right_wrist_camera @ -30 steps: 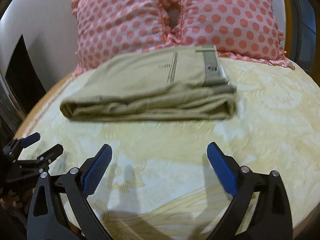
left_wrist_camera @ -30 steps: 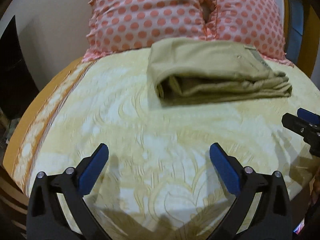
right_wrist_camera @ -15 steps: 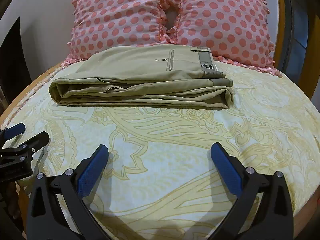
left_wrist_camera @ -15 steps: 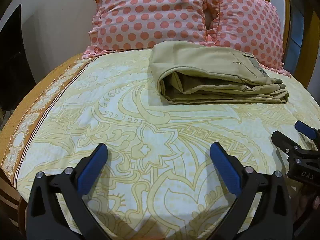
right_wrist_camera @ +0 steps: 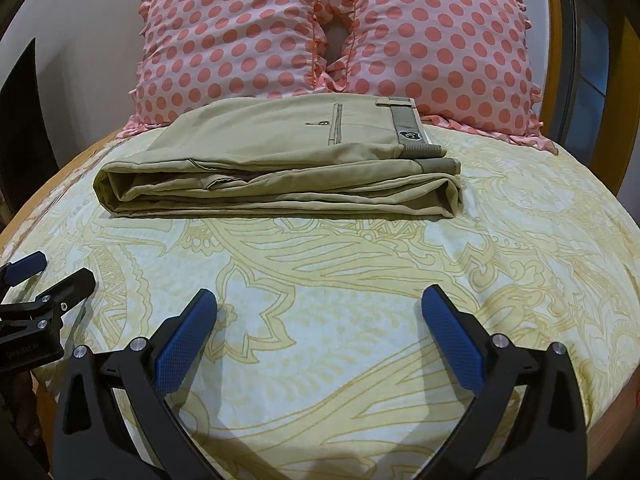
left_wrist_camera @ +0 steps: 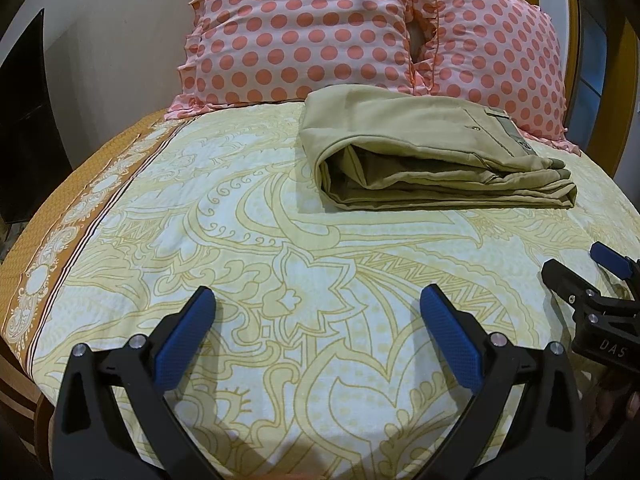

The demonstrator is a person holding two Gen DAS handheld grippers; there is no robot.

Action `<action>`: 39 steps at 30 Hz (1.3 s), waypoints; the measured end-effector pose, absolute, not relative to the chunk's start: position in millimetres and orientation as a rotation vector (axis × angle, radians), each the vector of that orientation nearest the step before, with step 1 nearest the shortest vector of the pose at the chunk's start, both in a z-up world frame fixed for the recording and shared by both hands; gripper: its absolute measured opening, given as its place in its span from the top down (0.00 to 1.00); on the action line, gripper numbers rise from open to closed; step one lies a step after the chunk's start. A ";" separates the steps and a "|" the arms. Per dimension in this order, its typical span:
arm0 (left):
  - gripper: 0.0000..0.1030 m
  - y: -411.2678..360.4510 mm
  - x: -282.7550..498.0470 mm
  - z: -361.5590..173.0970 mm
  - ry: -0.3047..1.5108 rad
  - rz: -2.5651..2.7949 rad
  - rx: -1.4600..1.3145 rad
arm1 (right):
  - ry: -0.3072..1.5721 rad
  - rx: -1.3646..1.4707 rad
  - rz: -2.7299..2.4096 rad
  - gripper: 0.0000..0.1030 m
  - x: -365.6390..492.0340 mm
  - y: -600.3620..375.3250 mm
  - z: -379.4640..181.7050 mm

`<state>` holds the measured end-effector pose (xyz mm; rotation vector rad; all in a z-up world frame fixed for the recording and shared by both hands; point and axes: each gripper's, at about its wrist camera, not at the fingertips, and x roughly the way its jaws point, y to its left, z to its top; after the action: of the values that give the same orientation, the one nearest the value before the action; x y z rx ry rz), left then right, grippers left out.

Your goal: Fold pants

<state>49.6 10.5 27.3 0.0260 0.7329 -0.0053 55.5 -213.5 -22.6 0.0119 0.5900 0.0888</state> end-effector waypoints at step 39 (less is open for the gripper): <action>0.02 10.3 50.3 26.4 0.732 -0.004 0.025 | 0.585 0.013 0.087 0.01 57.8 -215.1 -21.1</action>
<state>50.3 10.3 26.4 0.0250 0.7318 -0.0041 57.8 -215.1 -21.1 0.0132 0.5848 0.0868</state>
